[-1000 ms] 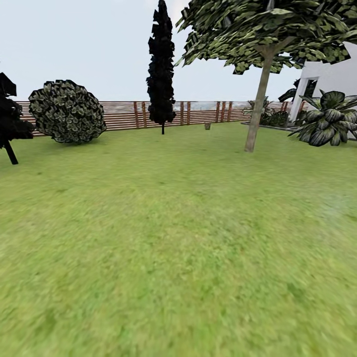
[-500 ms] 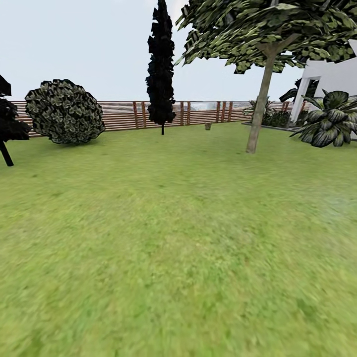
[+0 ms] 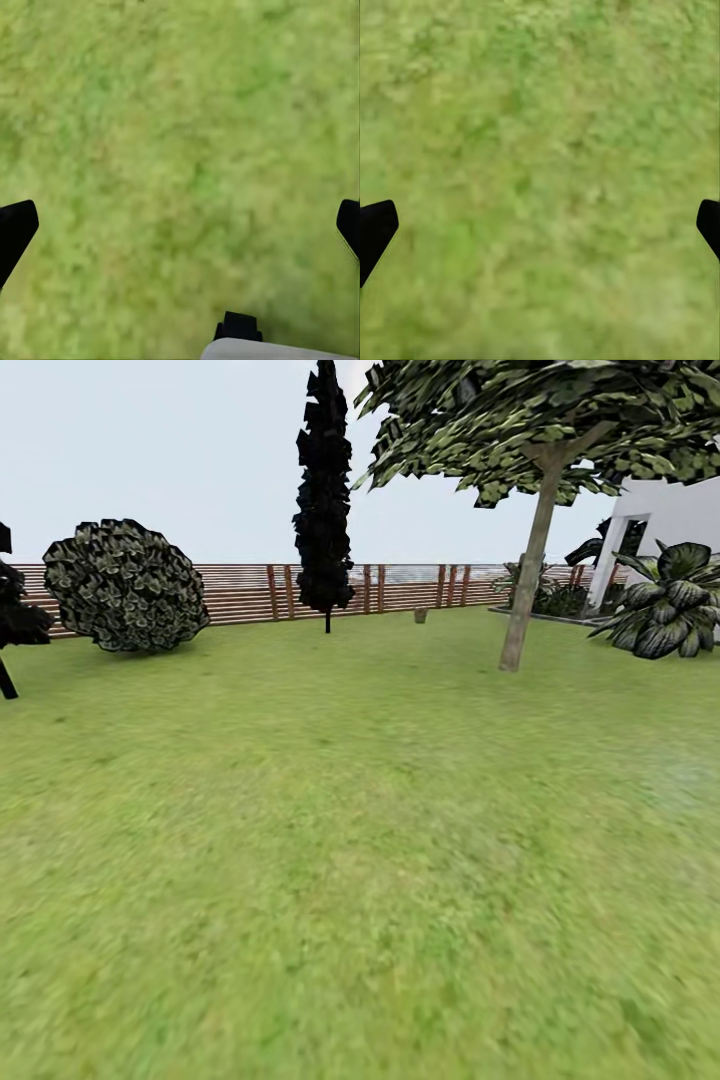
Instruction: Take the three Easter eggs out of the wicker basket on the lawn in the garden, then place them on the lawn next to a single tree (choose any tree) so that all three eggs are next to the same tree and none are left in the basket.
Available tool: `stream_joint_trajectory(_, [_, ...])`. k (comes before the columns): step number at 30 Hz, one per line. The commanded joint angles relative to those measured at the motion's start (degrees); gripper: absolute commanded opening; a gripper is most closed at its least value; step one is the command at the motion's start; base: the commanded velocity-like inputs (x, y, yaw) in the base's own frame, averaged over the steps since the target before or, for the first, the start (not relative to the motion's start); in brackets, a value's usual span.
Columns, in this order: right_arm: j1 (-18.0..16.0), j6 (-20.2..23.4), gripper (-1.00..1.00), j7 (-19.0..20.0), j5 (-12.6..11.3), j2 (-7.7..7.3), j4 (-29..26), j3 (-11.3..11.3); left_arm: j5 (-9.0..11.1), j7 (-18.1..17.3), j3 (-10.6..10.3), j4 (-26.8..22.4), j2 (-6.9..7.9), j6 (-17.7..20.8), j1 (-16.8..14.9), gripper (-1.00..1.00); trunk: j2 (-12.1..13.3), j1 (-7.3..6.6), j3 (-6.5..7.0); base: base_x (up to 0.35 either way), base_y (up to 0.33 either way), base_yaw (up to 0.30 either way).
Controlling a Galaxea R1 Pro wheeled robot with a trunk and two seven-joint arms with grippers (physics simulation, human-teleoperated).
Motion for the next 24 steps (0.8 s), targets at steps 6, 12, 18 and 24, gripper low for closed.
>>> stream_joint_trajectory(6, [0.0,-0.2,1.00,-0.2,-0.5,0.04,0.1,0.5,0.0,0.3,-0.1,0.0,-0.01,-0.2,0.0,1.00,0.0,0.04,-0.06,0.335,0.000,0.000])
stream_joint_trajectory(12, [0.0,-0.2,1.00,-0.2,-0.6,0.05,0.0,0.5,0.0,0.3,-0.1,0.0,-0.01,-0.2,0.0,1.00,0.0,0.04,-0.06,0.335,0.000,-0.024])
stream_joint_trajectory(18, [0.0,-0.2,1.00,-0.2,-0.6,0.06,-0.1,0.5,0.0,0.3,-0.1,0.0,-0.05,-0.2,0.0,1.00,0.0,0.04,-0.06,0.335,0.000,-0.098])
stream_joint_trajectory(24, [0.0,-0.2,1.00,-0.2,-0.6,0.04,-0.1,0.6,0.0,0.2,-0.1,0.0,-0.01,-0.2,0.0,1.00,0.0,0.04,-0.06,0.335,0.000,-0.072])
